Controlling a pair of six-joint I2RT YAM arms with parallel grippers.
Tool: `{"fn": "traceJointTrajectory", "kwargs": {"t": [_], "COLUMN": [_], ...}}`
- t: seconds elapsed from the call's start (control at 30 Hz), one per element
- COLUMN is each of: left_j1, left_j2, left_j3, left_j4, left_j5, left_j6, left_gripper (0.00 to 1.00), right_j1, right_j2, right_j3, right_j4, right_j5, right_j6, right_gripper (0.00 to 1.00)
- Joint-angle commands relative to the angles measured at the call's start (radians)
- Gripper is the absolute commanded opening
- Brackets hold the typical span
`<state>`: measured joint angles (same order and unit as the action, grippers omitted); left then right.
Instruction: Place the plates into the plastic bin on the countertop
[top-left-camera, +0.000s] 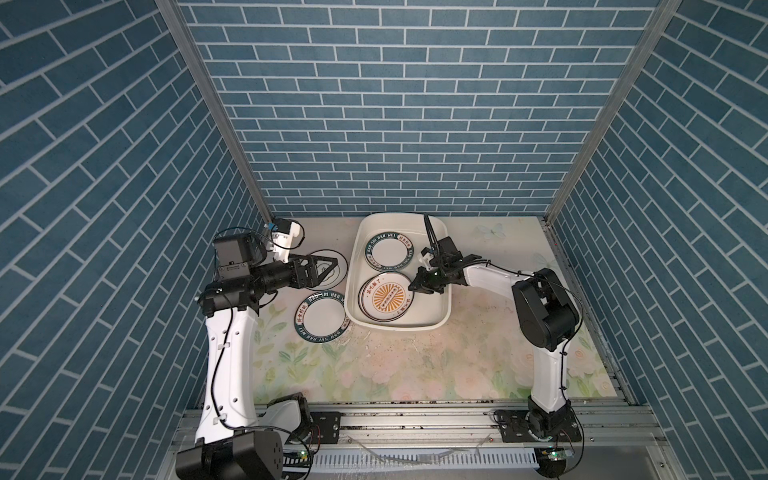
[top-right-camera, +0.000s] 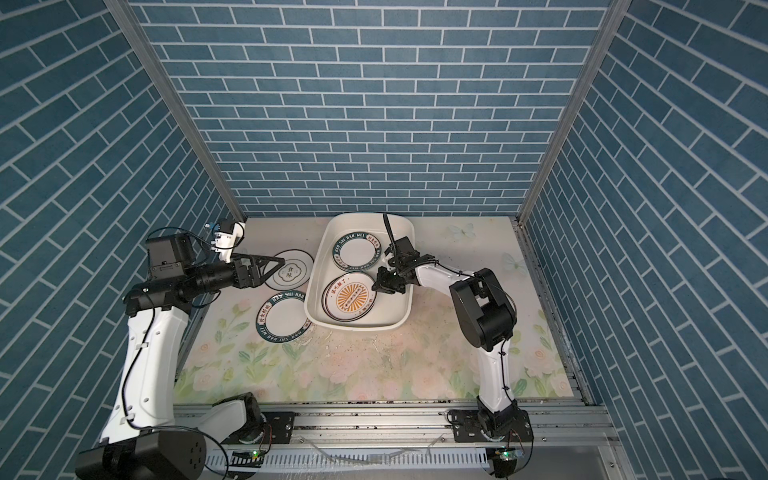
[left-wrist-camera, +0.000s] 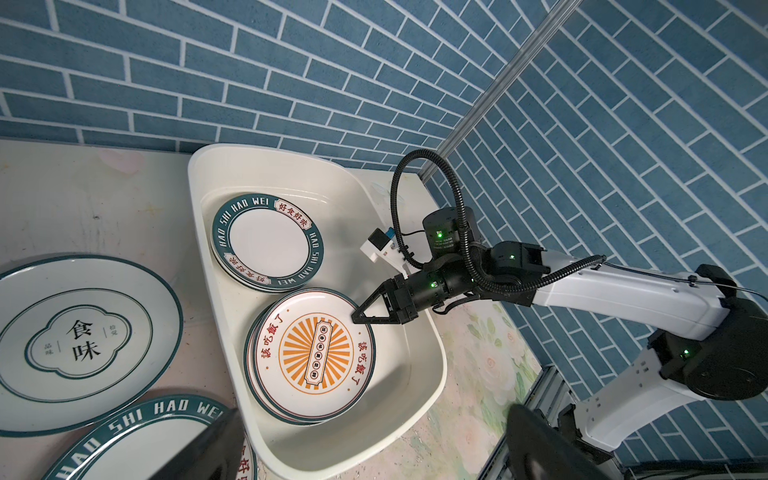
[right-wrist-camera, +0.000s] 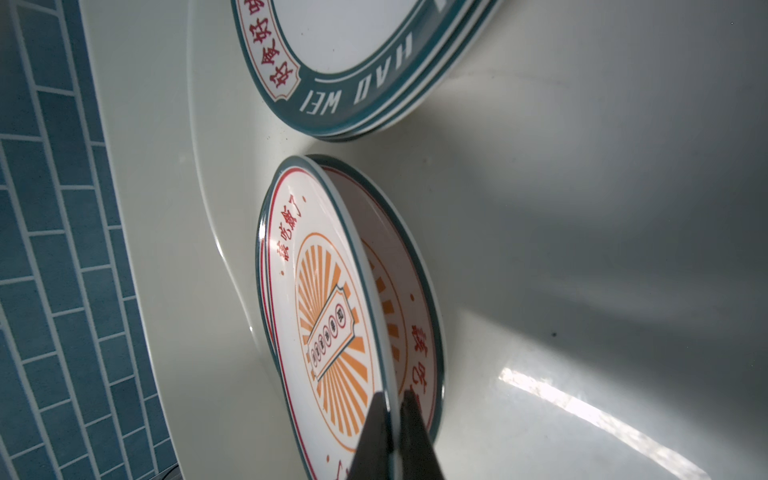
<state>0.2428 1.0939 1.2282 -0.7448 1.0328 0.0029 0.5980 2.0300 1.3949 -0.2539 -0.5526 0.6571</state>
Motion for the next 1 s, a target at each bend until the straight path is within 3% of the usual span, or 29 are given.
{"fn": "traceJointTrajectory", "kwargs": {"t": [0.0,0.43,0.97], "left_j1": [0.004,0.004,0.003], "left_j2": [-0.014,-0.017,-0.02], "left_j3": [0.005,0.004,-0.001], "left_j4": [0.002,0.005,0.009], "left_j5": [0.015,0.019,0.024], "left_j6": [-0.007,-0.012,-0.016], "left_gripper": [1.0,1.0,0.99], "right_j1": [0.008,0.008,0.008], "right_j2": [0.015,0.018,0.018], "right_j3": [0.007,0.008,0.015], "right_j4": [-0.008,-0.032,-0.065], "right_j5": [-0.015,0.0,0.013], "right_j6": [0.006,0.003,-0.005], "right_gripper": [0.07,0.23,0.27]}}
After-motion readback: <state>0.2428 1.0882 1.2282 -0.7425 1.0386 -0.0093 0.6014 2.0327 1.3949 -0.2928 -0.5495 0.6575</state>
